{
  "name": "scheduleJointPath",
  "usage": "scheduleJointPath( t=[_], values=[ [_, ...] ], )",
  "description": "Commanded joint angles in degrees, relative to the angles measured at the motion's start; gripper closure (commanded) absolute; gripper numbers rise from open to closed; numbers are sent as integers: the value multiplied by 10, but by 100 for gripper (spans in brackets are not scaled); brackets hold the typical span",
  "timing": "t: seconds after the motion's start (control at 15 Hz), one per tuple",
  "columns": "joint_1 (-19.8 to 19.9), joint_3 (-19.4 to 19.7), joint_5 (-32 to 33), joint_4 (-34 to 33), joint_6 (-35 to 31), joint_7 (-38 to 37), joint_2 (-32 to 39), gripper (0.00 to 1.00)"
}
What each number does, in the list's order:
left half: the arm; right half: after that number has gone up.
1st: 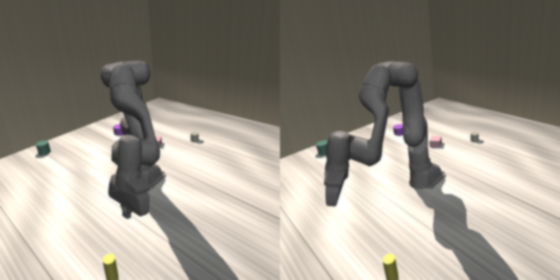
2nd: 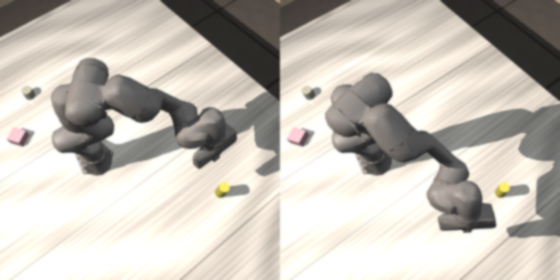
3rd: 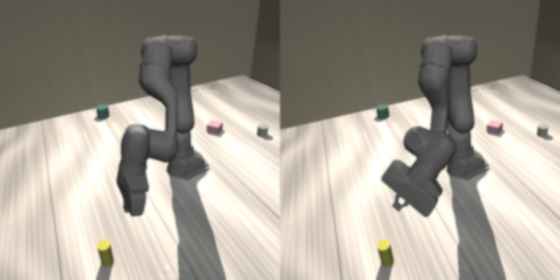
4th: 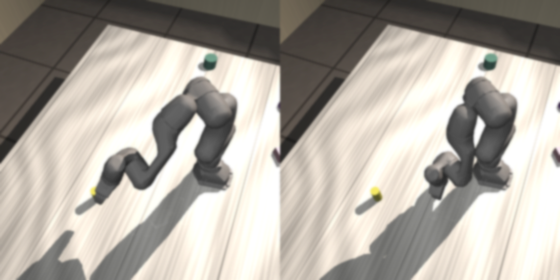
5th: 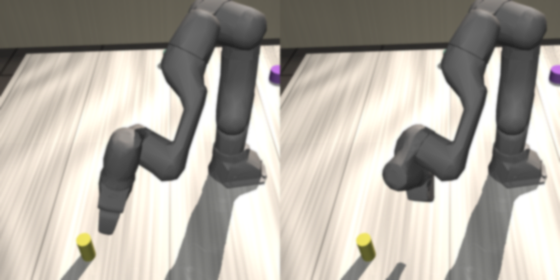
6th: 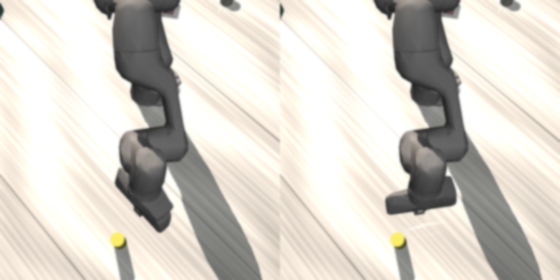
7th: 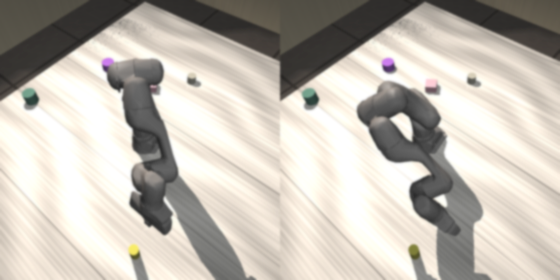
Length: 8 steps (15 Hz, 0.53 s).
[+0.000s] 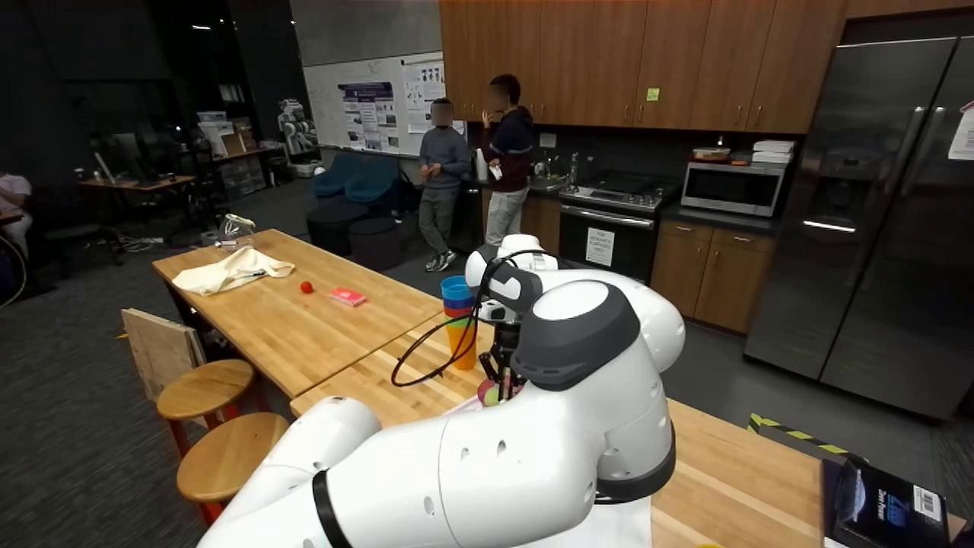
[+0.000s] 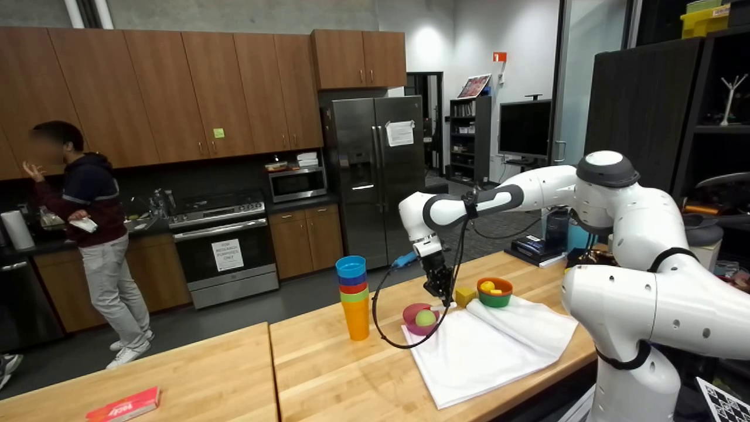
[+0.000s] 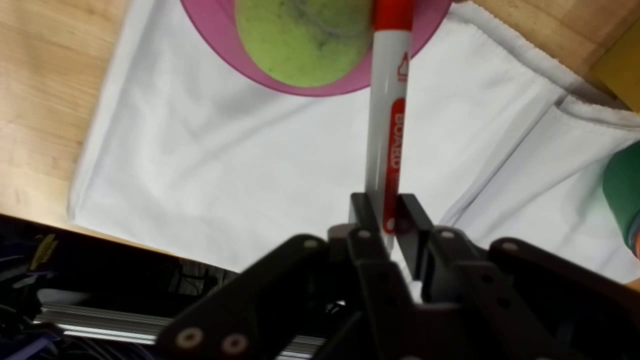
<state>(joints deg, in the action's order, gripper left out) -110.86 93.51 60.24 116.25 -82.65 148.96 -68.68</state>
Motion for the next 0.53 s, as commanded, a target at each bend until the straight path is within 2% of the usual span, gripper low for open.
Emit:
scheduleJointPath(
  t=[0.0,0.07,0.33,0.47],
  values=[
    [-32,10,-3,-24,7,-14,-1,58],
    [-15,2,2,-9,4,-5,-3,81],
    [-29,8,2,-17,5,-12,-4,59],
    [-29,8,2,-18,5,-12,-4,58]
  ],
)
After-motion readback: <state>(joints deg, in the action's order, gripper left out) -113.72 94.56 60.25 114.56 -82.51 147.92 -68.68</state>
